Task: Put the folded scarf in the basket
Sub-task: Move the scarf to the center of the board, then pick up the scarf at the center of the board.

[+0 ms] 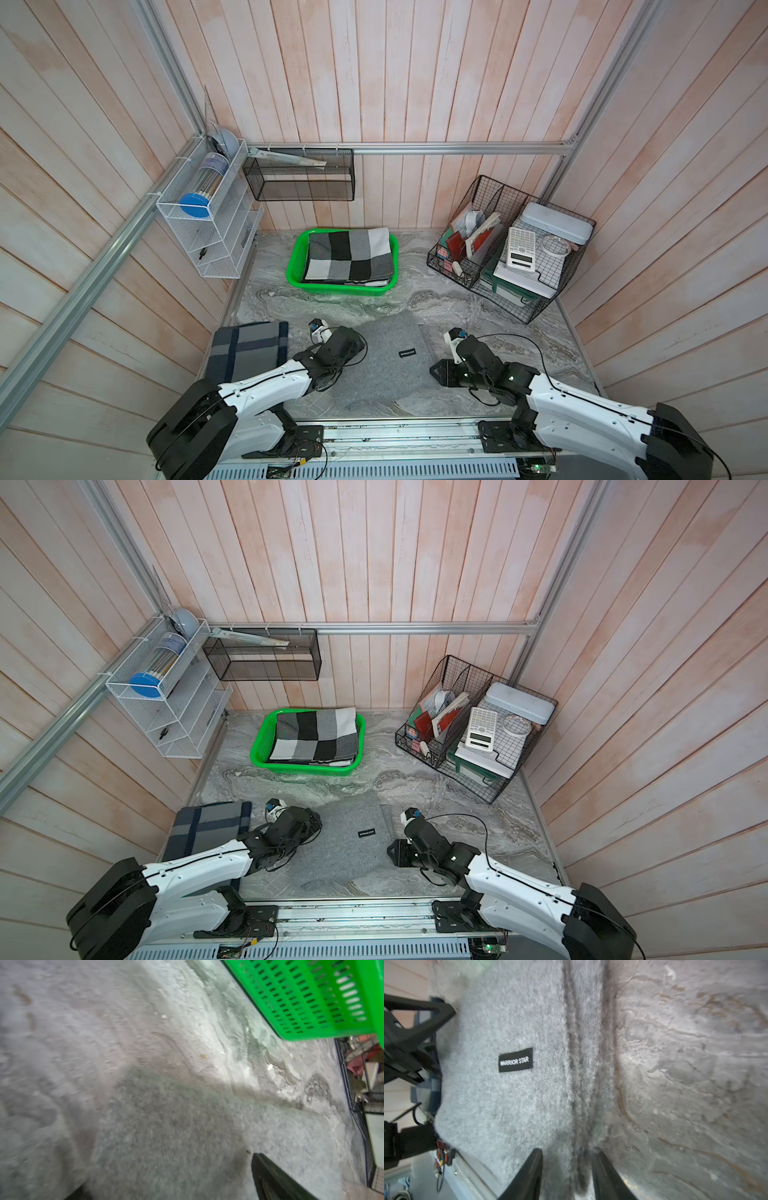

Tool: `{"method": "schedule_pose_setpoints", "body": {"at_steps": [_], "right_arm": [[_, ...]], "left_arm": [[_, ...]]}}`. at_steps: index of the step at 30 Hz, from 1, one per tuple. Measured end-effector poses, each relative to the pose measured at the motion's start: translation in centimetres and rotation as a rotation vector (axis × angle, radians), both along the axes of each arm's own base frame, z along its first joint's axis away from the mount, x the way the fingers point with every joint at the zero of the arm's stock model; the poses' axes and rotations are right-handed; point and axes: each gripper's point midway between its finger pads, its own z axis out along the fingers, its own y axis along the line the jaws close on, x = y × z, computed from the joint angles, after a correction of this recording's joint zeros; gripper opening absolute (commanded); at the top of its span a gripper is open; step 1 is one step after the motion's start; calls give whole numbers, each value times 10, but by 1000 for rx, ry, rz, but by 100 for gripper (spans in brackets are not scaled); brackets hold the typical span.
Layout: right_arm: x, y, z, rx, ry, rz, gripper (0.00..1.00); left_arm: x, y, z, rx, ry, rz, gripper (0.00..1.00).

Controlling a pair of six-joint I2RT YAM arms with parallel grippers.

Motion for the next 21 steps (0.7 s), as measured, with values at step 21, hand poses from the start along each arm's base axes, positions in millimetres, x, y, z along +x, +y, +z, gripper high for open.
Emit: {"method": "schedule_pose_setpoints", "body": {"at_steps": [21], "right_arm": [[68,-16,-19,94,125,-125,88]], "left_arm": [[-24,-28,60,366,-310,-510,100]]}}
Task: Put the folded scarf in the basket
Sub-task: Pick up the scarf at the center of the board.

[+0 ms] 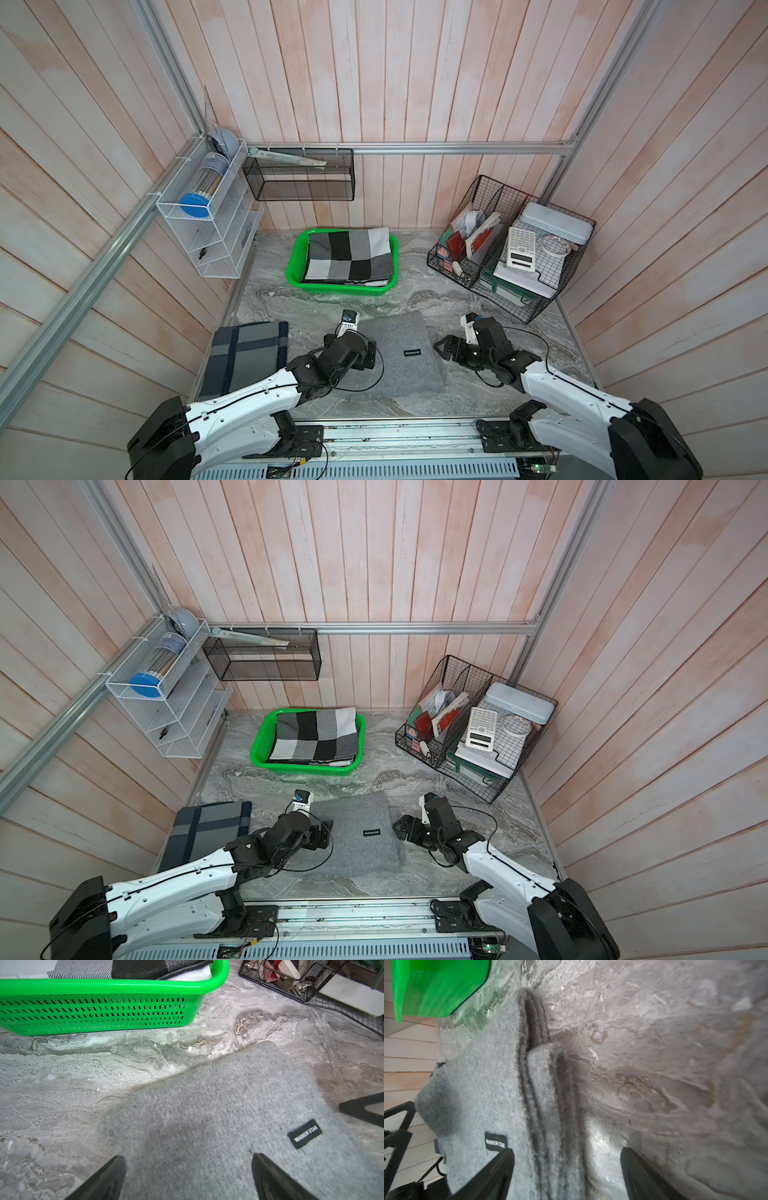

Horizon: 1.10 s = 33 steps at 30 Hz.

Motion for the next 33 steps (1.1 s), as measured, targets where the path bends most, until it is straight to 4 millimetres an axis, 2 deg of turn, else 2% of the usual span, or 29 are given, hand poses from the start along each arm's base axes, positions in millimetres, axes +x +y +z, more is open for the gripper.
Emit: {"method": "schedule_pose_setpoints", "body": {"at_steps": [5,10,11,13,15,18,23,28,33], "right_arm": [[9,25,-3,59,40,85,88],[18,41,-4,94,34,133,78],[18,43,-5,92,34,138,72],[18,44,-8,86,38,143,54],[16,42,-12,73,51,141,25],[16,39,-14,51,51,139,2],[15,31,-13,16,41,126,0],[22,12,-13,-13,46,70,0],[24,-6,-14,-27,47,27,0]], "left_arm": [[-1,1,1,33,-18,-13,100],[-3,6,-8,134,-15,-14,100],[-3,5,-11,167,-13,-20,100],[-6,-1,-15,216,-12,-43,100],[-8,-9,-19,257,-13,-68,100],[-9,-14,-24,310,-13,-79,100],[-7,-12,-22,334,-23,-64,100],[-8,-10,-10,253,-54,-42,100],[-12,-6,-22,173,-22,-23,100]]}}
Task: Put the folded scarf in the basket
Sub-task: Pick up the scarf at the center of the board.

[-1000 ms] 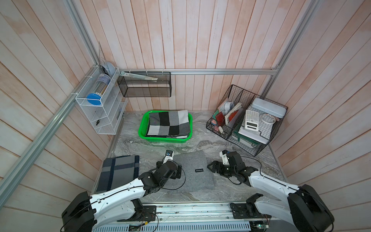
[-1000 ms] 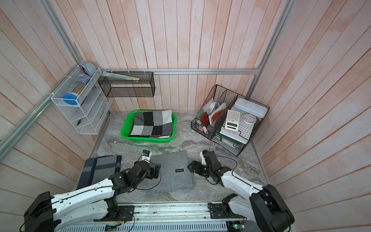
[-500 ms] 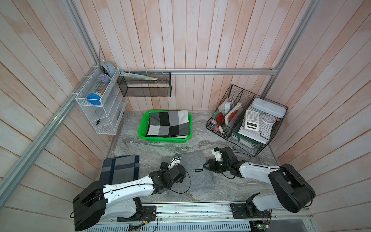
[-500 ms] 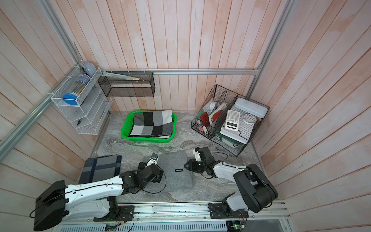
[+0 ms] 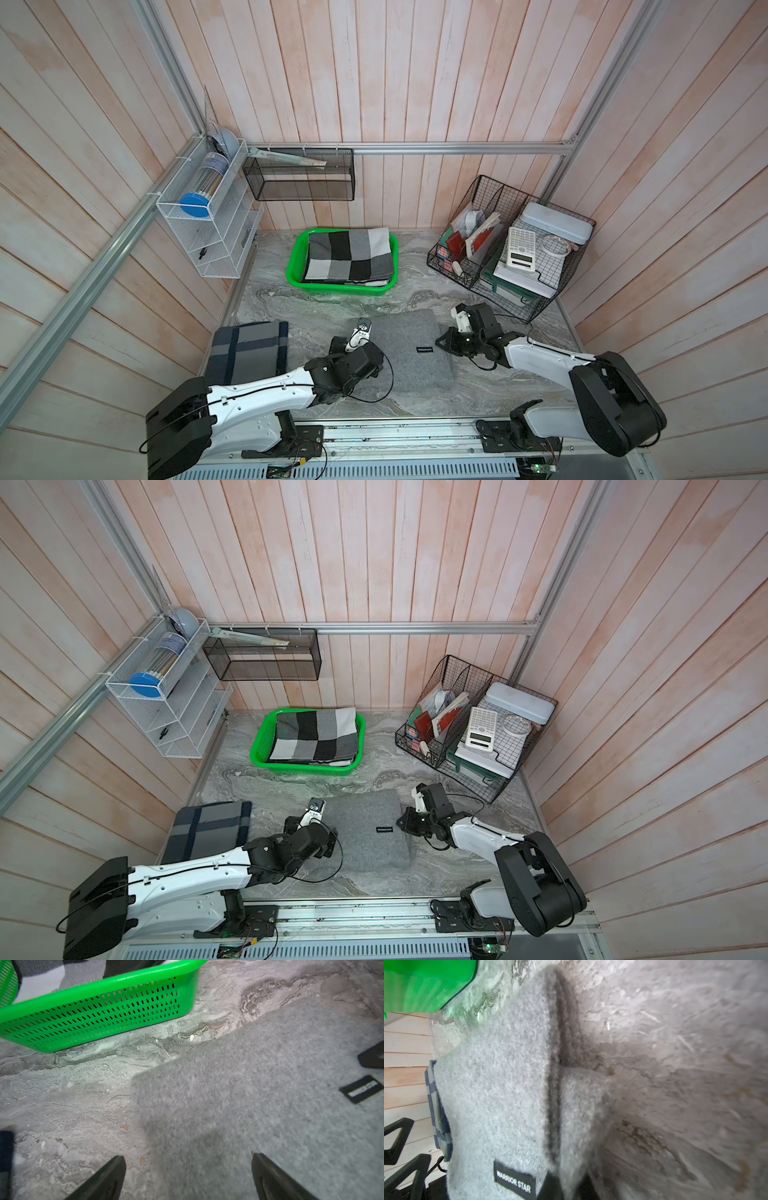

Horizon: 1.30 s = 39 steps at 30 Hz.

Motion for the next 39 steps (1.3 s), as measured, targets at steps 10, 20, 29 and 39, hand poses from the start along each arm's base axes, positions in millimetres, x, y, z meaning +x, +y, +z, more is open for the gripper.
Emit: {"method": "schedule_pose_setpoints", "body": {"at_steps": [10,20,29,39], "right_arm": [[-4,-11,-1,-11,-1,-14,0],[-5,-9,-1,6,1,-6,0],[-7,-6,13,32,-44,5,0],[-8,8,94,96,-226,42,0]], "left_arm": [[-2,11,-33,-139,94,108,92],[1,-23,-57,-240,178,90,53],[10,-47,-45,-300,174,60,0],[15,-57,32,-397,74,-9,0]]}}
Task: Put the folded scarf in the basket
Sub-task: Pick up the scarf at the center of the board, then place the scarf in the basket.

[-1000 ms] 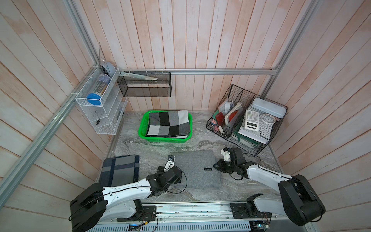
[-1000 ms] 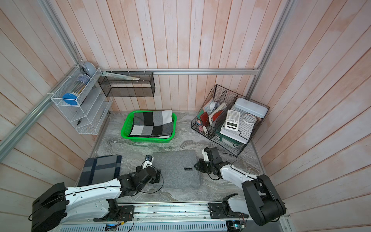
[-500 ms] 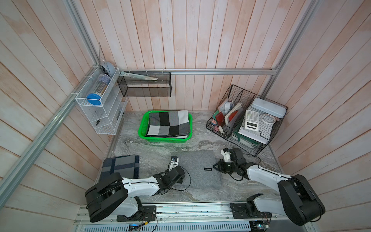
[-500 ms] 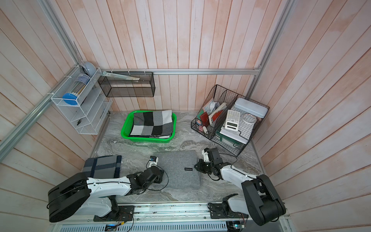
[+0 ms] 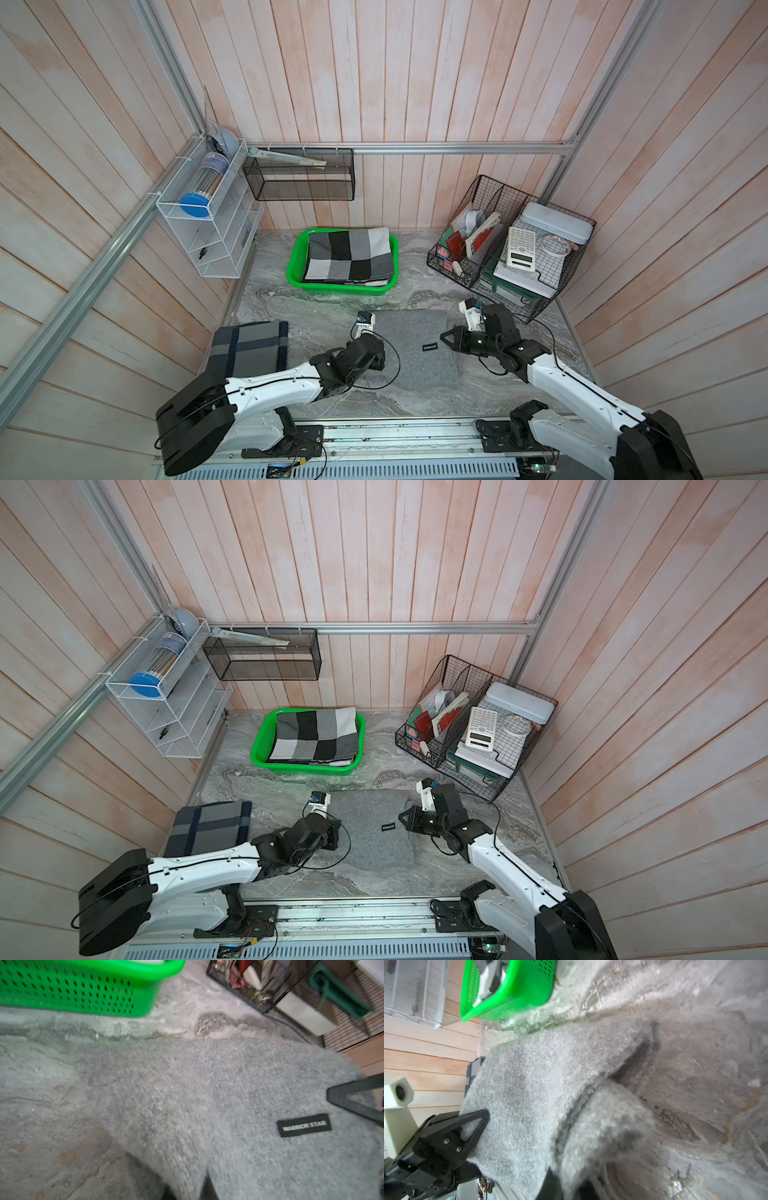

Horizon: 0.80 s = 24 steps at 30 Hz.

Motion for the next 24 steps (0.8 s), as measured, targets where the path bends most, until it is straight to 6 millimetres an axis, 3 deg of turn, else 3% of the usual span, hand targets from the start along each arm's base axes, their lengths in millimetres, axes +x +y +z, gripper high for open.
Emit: {"method": "schedule_pose_setpoints", "body": {"at_steps": [4,9,13,18,24], "right_arm": [[18,3,43,20,-82,-30,0],[53,12,87,30,-168,-67,0],[99,37,114,34,-200,-53,0],[161,71,127,35,-228,-32,0],[227,108,116,24,-239,-6,0]], "left_arm": [[20,10,42,-30,-64,48,0],[62,59,75,-40,-97,191,0],[98,93,97,-25,-108,271,0],[147,126,117,2,-117,347,0],[197,155,108,53,-85,404,0]]}}
